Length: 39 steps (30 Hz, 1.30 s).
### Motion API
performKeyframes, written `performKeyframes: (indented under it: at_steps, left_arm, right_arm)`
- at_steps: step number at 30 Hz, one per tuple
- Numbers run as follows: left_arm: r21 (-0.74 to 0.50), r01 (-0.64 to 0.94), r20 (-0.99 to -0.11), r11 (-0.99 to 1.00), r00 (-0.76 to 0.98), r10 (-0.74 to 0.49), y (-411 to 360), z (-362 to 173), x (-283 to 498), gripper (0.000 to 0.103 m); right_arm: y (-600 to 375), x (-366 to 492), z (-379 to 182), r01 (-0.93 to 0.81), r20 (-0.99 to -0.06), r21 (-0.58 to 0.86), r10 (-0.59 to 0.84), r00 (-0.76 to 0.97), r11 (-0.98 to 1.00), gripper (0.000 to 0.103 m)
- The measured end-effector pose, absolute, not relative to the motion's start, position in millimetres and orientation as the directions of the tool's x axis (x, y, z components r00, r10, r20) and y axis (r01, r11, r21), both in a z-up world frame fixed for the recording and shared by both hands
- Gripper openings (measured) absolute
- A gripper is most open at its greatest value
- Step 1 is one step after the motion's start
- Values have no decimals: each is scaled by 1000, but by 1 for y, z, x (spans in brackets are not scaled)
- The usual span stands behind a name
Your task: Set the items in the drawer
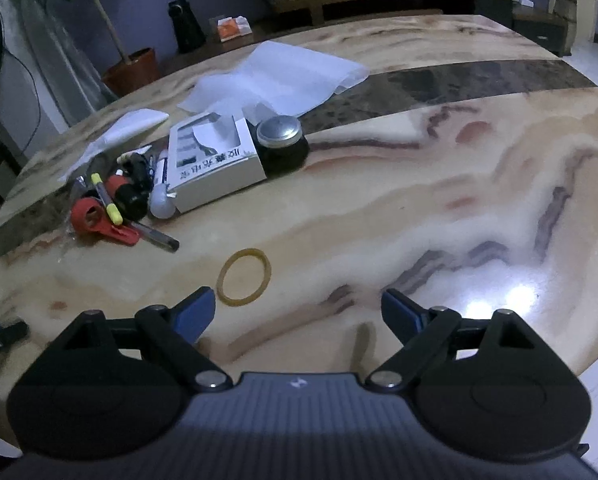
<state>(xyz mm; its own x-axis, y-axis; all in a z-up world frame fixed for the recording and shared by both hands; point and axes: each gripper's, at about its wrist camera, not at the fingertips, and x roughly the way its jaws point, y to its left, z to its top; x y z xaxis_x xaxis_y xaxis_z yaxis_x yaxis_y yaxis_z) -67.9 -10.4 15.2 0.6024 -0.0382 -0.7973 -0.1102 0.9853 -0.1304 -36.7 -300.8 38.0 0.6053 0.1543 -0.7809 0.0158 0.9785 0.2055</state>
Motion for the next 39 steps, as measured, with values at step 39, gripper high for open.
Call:
performKeyframes:
  at_steps: [39]
  left_arm:
    - [-167, 157, -520, 973, 825, -222, -79, 31, -169, 102]
  right_arm:
    - [-297, -173, -1, -62, -766, 174, 175, 619, 983, 91]
